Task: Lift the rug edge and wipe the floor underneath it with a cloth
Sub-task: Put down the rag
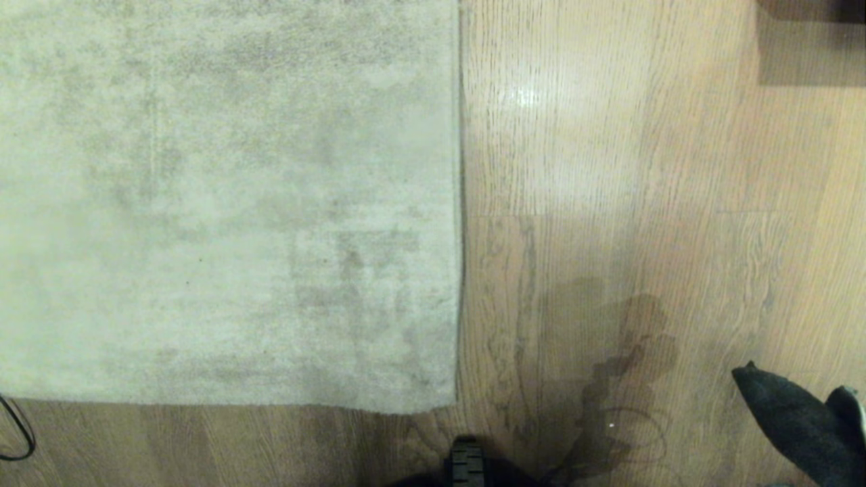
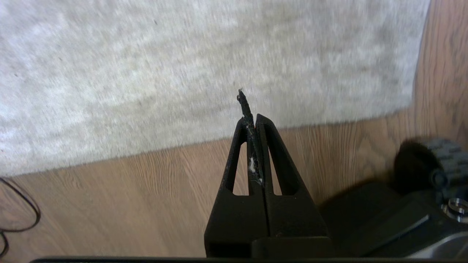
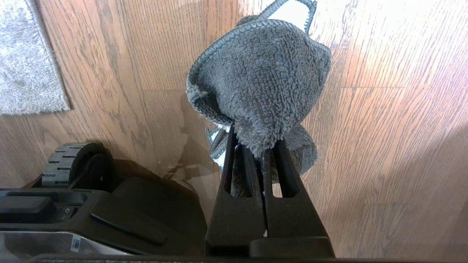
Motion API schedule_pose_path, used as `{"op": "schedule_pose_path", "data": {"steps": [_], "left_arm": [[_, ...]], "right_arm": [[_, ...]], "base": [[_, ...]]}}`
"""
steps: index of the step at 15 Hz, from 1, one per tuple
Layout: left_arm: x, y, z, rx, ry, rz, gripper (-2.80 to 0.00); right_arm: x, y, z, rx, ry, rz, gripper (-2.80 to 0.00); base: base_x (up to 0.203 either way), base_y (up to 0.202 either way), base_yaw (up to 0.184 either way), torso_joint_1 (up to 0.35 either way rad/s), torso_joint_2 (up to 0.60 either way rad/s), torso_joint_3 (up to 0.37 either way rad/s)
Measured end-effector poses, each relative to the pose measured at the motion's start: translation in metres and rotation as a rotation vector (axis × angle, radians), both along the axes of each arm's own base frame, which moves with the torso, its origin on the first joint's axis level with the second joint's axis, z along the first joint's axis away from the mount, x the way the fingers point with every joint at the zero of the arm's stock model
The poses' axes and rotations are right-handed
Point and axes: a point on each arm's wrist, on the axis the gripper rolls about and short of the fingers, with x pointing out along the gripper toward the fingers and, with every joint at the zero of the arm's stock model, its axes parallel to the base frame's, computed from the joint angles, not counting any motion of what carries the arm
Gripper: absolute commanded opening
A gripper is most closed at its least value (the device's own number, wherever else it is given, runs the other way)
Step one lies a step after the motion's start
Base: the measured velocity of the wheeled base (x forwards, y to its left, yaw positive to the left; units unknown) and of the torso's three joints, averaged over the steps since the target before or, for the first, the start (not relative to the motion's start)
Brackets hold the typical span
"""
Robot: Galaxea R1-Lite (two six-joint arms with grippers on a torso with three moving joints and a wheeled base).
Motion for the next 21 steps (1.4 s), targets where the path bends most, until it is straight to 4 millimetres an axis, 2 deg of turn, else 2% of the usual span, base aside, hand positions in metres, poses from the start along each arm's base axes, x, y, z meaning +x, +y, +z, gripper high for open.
{"op": "schedule_pose_path", "data": {"steps": [7,21], "left_arm": [[-0.003,0.0003,-0.0017,-0.066,-0.027,0.016,-2.8],[-0.003,0.0004,-0.0016,-0.068,-0.028,0.017,-2.8]], "right_arm": [[0.0,0.0,-0.0001,0.0,0.0,0.0,-2.8],[0.0,0.0,0.0,0.0,0.0,0.0,-2.8]], "base": [[0.0,0.0,0.0,0.0,0.0,0.0],[0.0,0.0,0.0,0.0,0.0,0.0]]}}
